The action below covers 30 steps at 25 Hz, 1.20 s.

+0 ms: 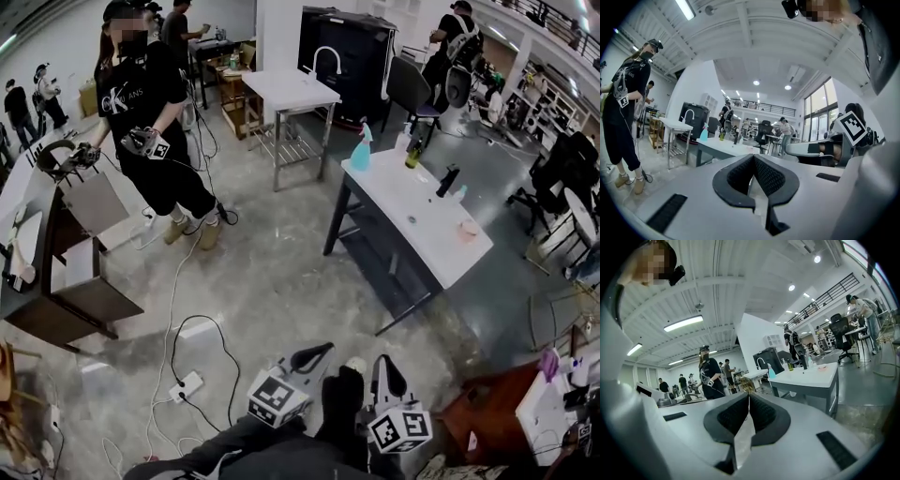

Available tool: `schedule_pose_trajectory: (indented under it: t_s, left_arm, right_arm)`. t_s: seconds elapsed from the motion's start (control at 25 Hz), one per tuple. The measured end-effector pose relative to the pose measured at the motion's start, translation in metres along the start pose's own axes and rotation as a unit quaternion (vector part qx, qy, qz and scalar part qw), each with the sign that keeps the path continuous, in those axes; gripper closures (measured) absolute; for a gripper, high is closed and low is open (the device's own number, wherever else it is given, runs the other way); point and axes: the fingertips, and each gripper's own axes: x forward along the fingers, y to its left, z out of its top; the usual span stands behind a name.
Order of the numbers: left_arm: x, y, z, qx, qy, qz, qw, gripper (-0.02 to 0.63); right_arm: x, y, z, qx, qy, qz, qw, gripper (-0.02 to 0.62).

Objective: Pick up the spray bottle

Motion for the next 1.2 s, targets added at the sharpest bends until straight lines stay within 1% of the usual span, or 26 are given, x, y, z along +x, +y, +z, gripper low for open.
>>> schedule_pose_trajectory:
  t_s: [0.16,0.36,0.6,0.88,1.0,1.2]
  left_arm:
    - [0.008,0.002,0.006,-0.006,-0.004,0.004,1.0000,0.600]
    - [0.021,0.015,0.003,-0.016,-0.004,0.019,0.9997,0.600]
    - [0.047,0.041,0.010,-0.017,-0.009,0.035,0.9992,0.600]
    - [0.088,0.079,0.018,-0.017,0.000,0.053,0.9985,0.600]
    - [0.111,0.096,0.028,-0.017,-0.005,0.058,0.9982,0.600]
    - [0.158,0.120,0.041,-0.013,-0.005,0.068,0.9976,0.600]
  right_arm:
    - [0.005,-0.007,0.003,0.003,0.008,0.002,1.000,0.584]
    - [0.028,-0.014,0.011,-0.001,0.008,0.020,1.000,0.584]
    - [0.076,-0.023,0.023,-0.007,0.015,0.047,0.999,0.584]
    - [0.142,-0.040,0.029,-0.004,0.027,0.078,0.997,0.584]
    - [0.171,-0.053,0.035,0.000,0.028,0.086,0.996,0.584]
    - [0.214,-0.085,0.049,0.002,0.033,0.096,0.995,0.584]
